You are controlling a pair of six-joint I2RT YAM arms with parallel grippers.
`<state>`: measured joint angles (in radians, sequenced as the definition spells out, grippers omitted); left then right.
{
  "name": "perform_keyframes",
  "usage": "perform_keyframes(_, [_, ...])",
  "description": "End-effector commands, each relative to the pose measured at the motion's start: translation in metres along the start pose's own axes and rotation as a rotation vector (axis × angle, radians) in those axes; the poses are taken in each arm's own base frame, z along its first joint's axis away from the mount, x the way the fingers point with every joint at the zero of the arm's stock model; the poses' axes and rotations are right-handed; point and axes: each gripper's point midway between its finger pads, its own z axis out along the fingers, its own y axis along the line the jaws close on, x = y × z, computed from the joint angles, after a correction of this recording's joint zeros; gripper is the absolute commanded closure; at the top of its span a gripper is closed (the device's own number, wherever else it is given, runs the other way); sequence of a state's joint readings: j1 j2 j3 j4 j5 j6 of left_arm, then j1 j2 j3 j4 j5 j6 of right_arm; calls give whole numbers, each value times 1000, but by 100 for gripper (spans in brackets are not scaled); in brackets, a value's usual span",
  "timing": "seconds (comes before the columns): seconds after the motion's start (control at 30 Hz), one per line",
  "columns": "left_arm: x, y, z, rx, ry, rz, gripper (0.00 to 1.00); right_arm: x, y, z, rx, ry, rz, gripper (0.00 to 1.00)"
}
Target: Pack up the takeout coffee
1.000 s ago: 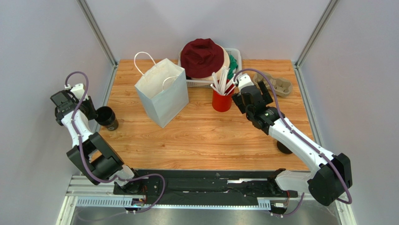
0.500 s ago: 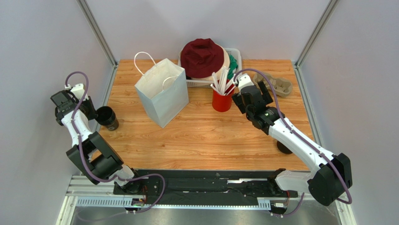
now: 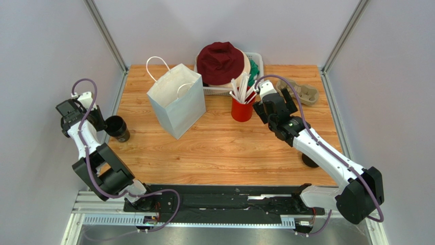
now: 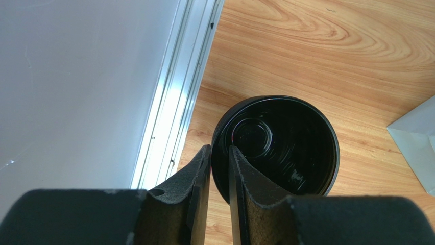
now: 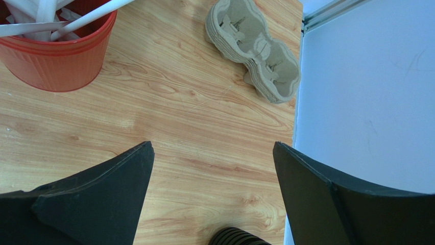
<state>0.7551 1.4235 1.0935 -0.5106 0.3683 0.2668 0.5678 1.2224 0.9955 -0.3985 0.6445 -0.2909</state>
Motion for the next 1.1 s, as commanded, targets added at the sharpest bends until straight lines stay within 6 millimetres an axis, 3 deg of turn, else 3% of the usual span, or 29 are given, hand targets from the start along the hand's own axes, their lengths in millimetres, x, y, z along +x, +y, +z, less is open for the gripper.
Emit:
perform_keyframes(0.0, [-1,1,2,13,-17,-3,72,-8,-2,1,9,-34,19,6])
perform_keyframes(0.73, [-8,-1,-2,27,-27,-20,88,-8,-2,2,6,-33,20,7])
perform_keyframes(1.07, [-19,-7,-17,30,-56,-24,91,-9,-2,1,5,-37,20,7])
